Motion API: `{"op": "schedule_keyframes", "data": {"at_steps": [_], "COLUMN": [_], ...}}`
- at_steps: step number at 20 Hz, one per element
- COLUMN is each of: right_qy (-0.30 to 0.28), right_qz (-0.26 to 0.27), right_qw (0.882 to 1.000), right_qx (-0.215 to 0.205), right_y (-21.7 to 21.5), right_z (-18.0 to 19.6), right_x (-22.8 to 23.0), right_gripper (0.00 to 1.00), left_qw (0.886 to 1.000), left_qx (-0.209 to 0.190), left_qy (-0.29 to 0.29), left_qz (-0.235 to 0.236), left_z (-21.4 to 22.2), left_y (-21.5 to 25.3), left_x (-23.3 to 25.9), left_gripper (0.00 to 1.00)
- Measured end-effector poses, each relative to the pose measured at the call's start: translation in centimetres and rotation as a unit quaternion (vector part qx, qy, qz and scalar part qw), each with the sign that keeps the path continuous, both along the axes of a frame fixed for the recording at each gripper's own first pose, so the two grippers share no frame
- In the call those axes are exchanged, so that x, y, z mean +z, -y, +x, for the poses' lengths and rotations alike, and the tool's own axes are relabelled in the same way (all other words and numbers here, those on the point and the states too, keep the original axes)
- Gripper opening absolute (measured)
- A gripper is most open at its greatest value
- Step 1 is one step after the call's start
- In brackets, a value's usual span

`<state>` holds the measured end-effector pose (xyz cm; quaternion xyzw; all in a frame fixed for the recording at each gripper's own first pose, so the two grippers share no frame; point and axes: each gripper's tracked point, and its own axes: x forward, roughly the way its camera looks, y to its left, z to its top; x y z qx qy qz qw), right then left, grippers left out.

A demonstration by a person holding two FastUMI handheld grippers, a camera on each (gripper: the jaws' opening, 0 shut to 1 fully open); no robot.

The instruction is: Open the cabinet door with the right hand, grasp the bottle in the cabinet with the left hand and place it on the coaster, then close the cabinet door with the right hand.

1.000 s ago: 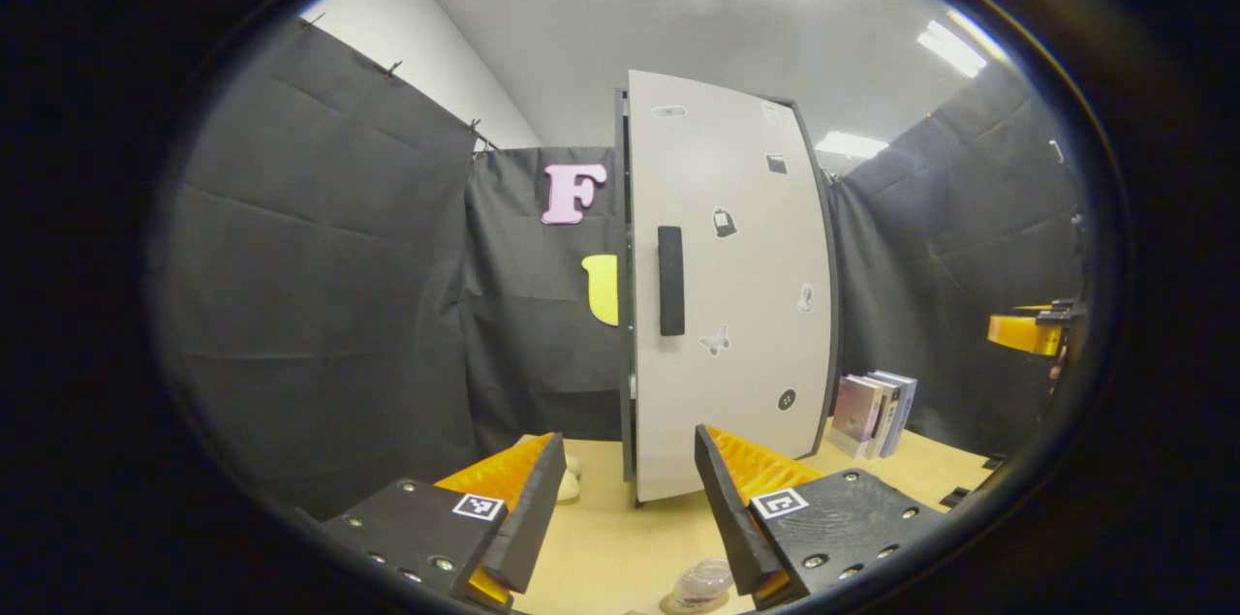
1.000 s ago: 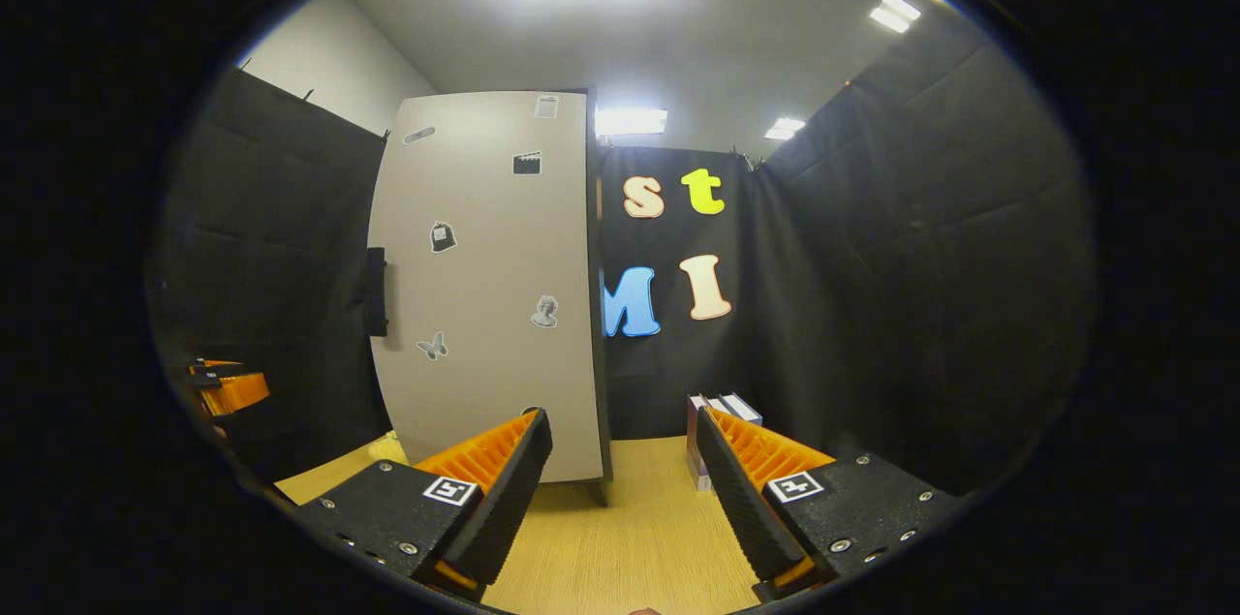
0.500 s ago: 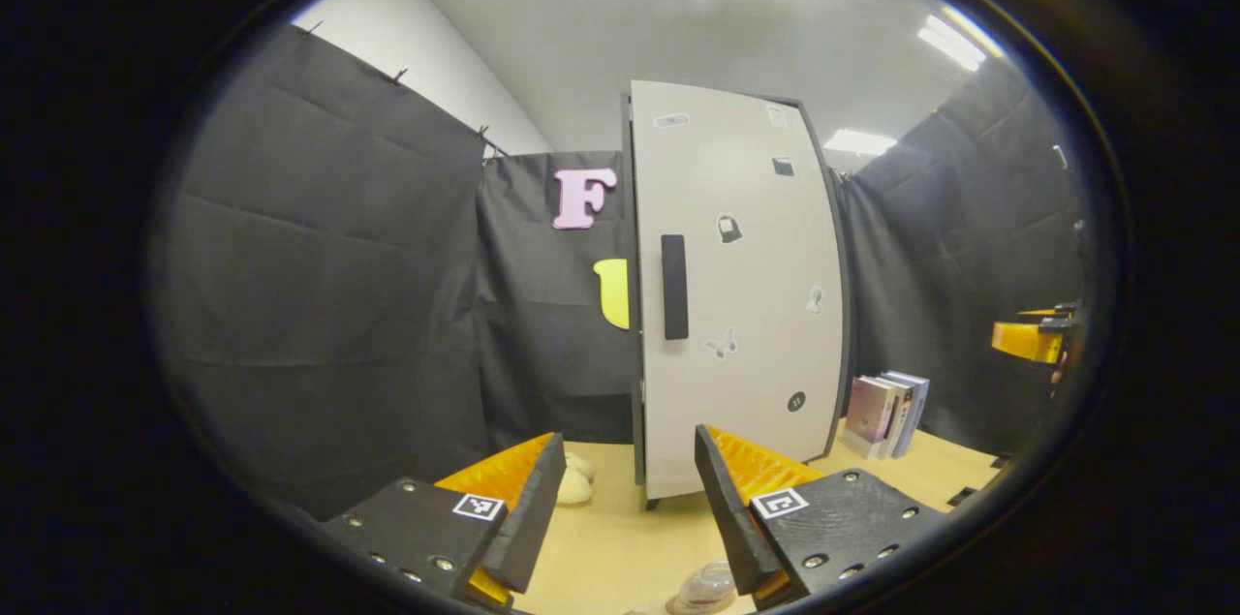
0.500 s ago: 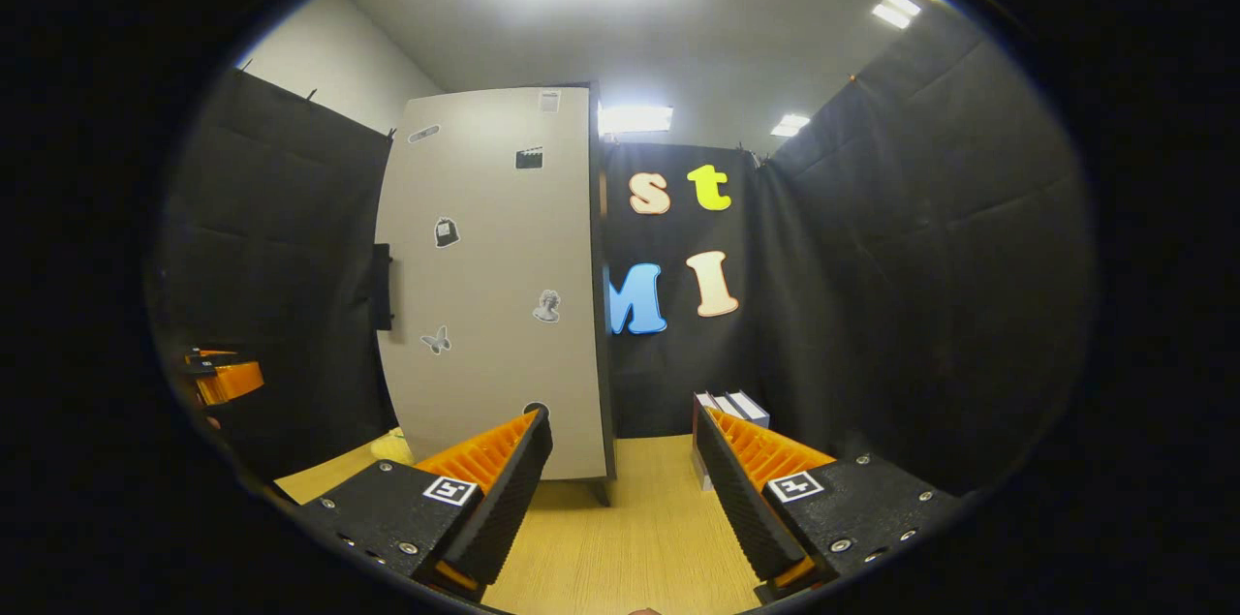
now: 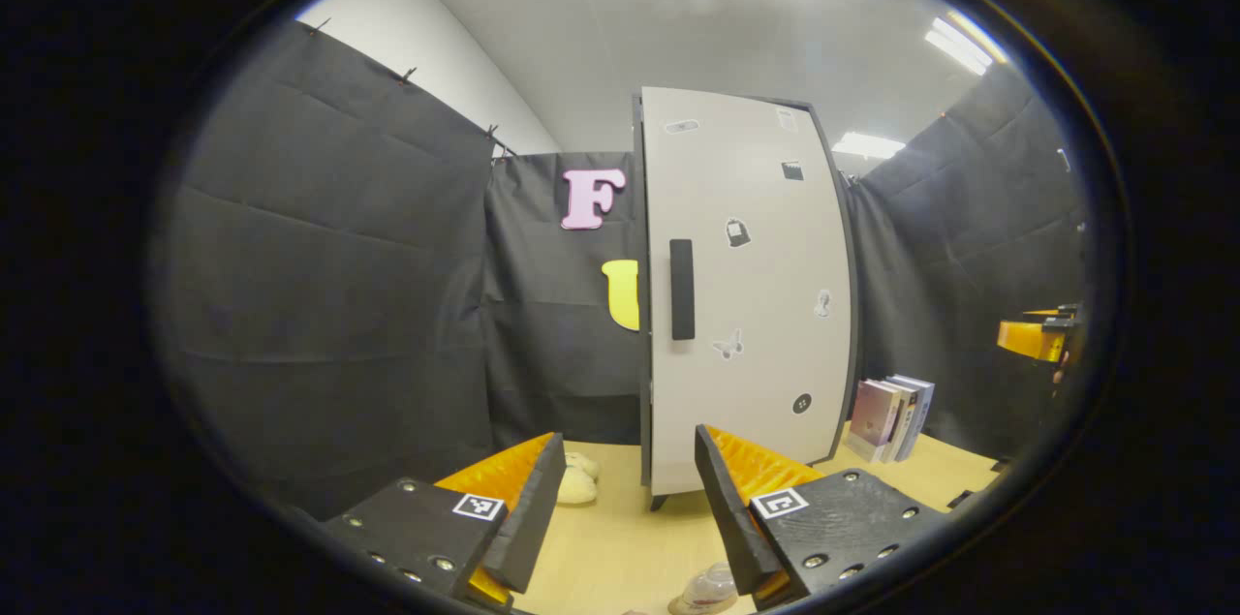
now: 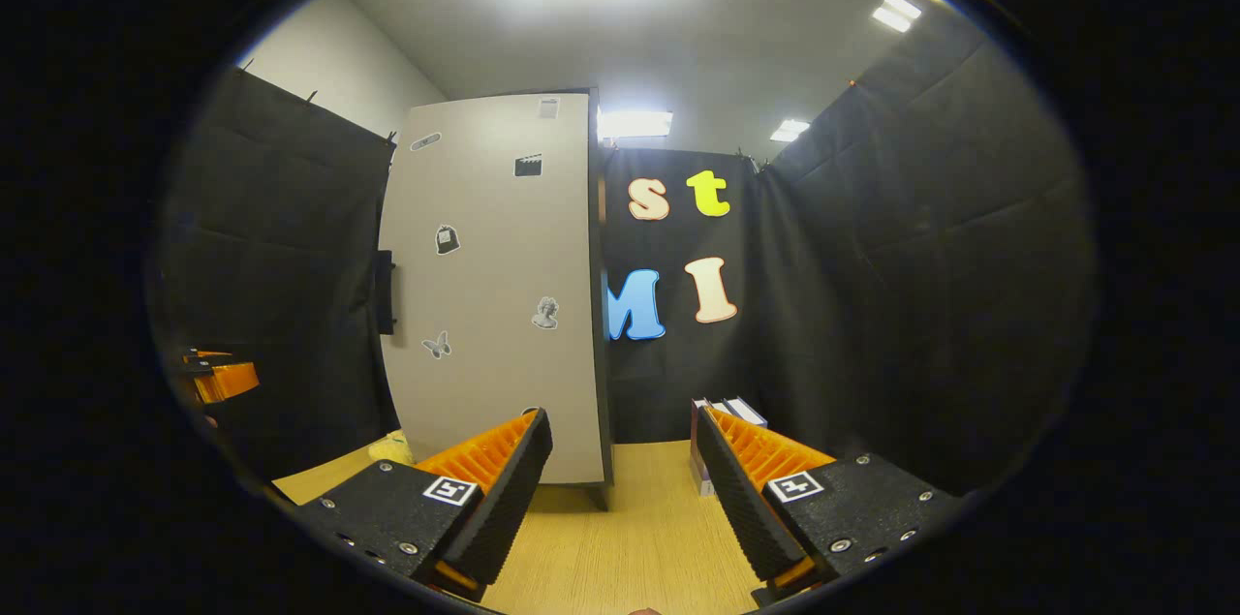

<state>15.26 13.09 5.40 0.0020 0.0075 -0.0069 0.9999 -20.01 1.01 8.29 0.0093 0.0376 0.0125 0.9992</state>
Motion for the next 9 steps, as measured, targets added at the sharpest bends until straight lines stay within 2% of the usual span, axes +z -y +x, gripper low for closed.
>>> {"op": "schedule_keyframes", "data": {"at_steps": [9], "right_qy": [0.01], "right_qz": [-0.005], "right_qw": [1.0], "right_qx": [0.008], "right_y": [-1.04], "right_z": [-0.17], "right_x": [0.76], "right_gripper": [0.93], "left_qw": [1.0], "left_qx": [-0.002], "left_qy": [0.004], "left_qz": [0.007], "left_z": [-0.22], "left_y": [-0.21], "left_x": [0.23], "left_gripper": [0.77]}}
